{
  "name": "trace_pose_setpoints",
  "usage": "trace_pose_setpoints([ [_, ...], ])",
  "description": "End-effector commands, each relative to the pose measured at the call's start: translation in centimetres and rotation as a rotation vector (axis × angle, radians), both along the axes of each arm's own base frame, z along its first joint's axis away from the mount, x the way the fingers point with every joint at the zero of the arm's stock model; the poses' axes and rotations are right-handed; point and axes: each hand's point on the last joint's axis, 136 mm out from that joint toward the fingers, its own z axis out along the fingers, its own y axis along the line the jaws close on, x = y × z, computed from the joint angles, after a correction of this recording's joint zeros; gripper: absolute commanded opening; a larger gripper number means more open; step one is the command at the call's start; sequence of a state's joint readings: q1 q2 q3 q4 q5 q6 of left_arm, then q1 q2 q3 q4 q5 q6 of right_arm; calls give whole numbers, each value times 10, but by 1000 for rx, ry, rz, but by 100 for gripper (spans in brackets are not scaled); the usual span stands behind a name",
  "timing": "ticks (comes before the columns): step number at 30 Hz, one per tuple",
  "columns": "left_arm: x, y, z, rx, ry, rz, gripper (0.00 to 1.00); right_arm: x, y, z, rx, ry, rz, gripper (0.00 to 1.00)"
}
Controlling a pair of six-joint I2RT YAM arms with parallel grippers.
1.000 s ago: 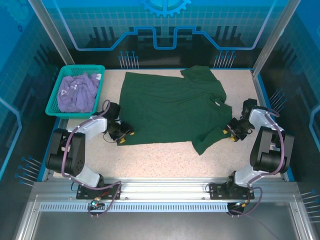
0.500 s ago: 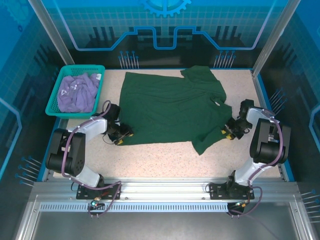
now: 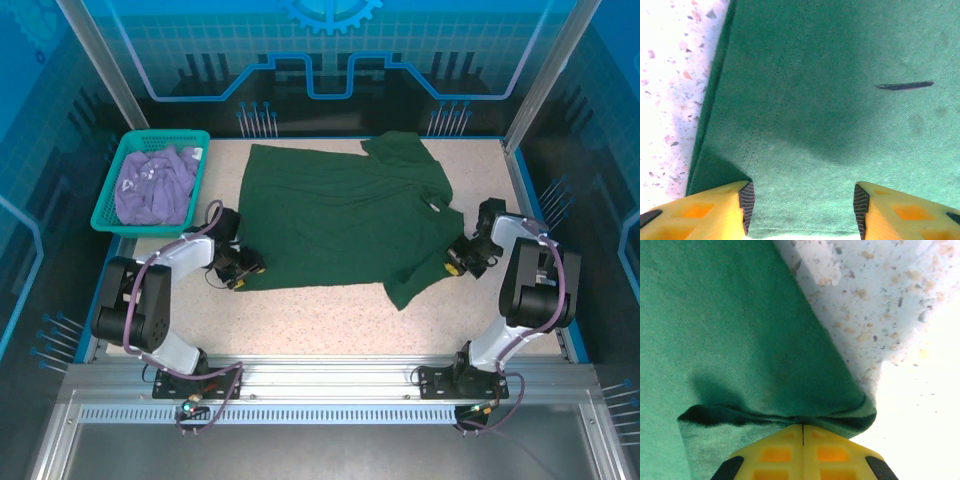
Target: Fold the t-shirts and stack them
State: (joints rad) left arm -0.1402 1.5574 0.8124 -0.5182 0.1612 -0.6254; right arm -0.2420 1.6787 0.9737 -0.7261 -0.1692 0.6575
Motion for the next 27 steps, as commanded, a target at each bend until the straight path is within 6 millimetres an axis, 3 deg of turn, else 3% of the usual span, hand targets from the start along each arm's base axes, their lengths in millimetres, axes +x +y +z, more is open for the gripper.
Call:
trace_pose_setpoints([
  [1,0,7,0,35,13,-15,58,-13,5,10,-9,16,14,0],
  [12,3,16,3,106,27,-78,57,-68,21,56,-1,19,-41,0],
  [22,12,14,6,106,22,-101,58,-161,42,53,9,135,-154,0],
  [27,15,13,8,106,18,-108,59,-186,44,49,-12,167,-197,0],
])
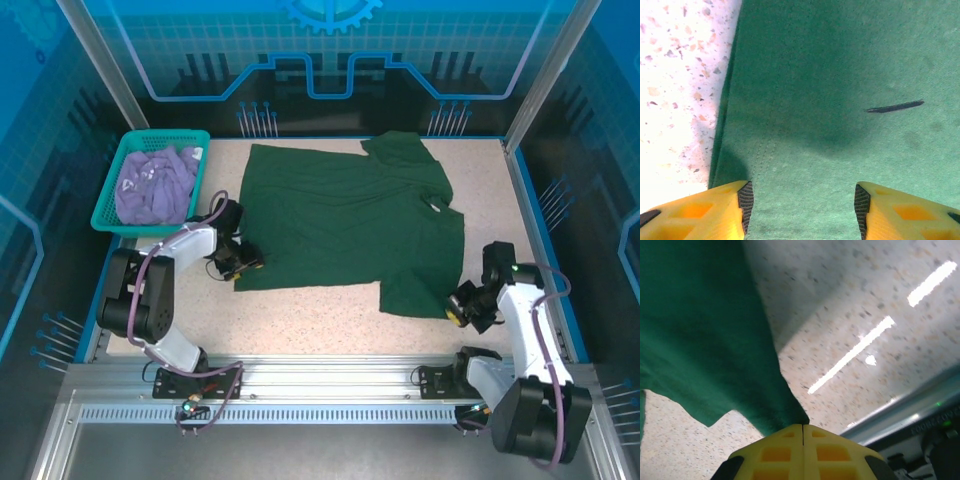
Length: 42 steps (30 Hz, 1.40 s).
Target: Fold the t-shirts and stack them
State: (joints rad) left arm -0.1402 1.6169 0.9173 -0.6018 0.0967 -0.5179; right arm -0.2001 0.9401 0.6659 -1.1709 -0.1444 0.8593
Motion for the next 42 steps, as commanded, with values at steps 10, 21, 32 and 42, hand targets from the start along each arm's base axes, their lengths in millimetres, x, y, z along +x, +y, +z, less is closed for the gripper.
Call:
trace_pose_setpoints([
  [10,1,2,24,-5,-10,2,65,-40,11,-23,-18,138,-35,0],
  [21,-44,33,44,-74,-16,207,60,-48,11,-18,-77,150,-33,0],
  [32,-68,24,8,-167,63,303,52,-46,16,-11,-102,122,10,0],
  [42,-65,40,-11,-71,62,307,46,-45,18,-8,-114,103,44,0],
])
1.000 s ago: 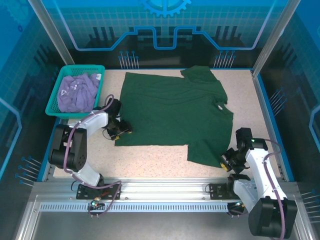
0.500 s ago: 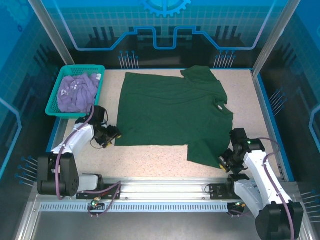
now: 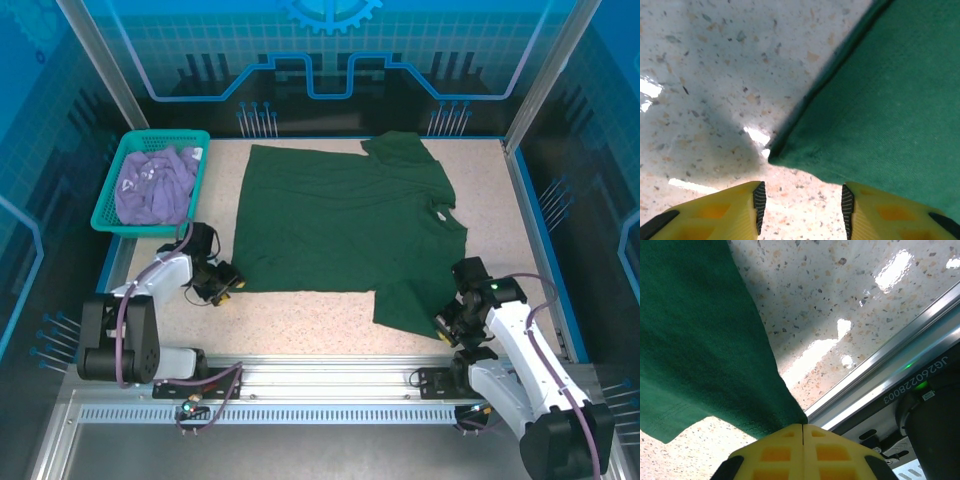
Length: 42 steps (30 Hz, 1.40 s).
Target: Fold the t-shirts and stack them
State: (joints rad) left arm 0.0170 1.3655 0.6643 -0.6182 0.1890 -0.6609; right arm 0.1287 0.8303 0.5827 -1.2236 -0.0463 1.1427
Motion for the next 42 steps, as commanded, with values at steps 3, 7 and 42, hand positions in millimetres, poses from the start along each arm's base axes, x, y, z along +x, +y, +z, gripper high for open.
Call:
trace_pose_setpoints([
  [3,-1,14,-11,65,18,27,43,-8,-4,8,-34,18,5,0],
  [7,1,18,-15,96,20,24,39,-9,-5,10,-43,18,16,0],
  [42,-2,15,23,77,-20,13,0,13,3,53,-182,-53,135,0],
])
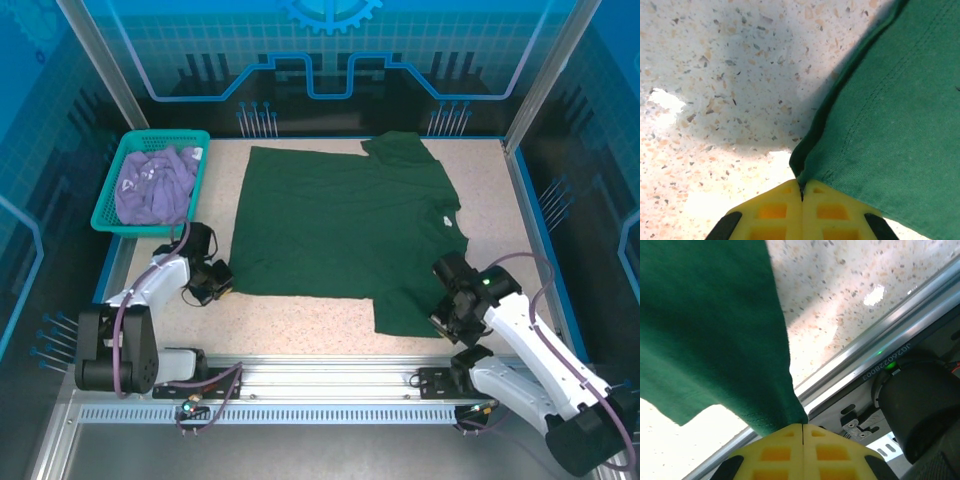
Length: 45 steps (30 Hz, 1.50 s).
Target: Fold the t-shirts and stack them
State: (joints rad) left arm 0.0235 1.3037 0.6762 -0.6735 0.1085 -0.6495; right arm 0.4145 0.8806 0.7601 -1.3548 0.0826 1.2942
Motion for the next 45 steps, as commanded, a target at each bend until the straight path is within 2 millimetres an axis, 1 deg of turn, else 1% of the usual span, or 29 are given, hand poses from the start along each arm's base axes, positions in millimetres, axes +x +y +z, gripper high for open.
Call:
trace_pose_setpoints([
  [1,7,0,16,-6,-9,1,0,20,-4,19,-63,-51,17,0],
  [2,12,0,20,-5,-16,-1,0,26,-4,20,-79,-53,31,0],
  [3,17,0,23,-5,-25,-3,0,39,0,31,-77,-88,43,0],
  [4,23,1,27,-4,-35,-6,0,48,2,36,-84,-102,53,0],
  [9,47,3,42,-9,-72,-5,0,93,12,57,-108,-168,104,0],
  [14,75,-2,50,-45,-81,-27,0,140,16,71,-138,-205,139,0],
  [16,88,-3,53,-50,-92,-29,0,160,17,74,-141,-218,143,0],
  [20,110,0,53,-39,-92,-29,0,199,18,77,-153,-220,158,0],
  [23,124,3,48,-24,-74,-40,0,227,20,73,-165,-204,170,0],
  [27,138,8,39,5,-43,-61,0,261,21,59,-173,-160,177,0],
  [30,146,14,31,31,-19,-69,0,282,19,49,-185,-128,173,0],
  [33,151,19,24,35,0,-65,0,299,14,37,-186,-90,162,0],
  [39,155,28,14,56,29,-69,0,321,1,16,-204,-28,149,0],
  [45,153,33,9,65,54,-62,0,333,-10,1,-219,11,136,0],
])
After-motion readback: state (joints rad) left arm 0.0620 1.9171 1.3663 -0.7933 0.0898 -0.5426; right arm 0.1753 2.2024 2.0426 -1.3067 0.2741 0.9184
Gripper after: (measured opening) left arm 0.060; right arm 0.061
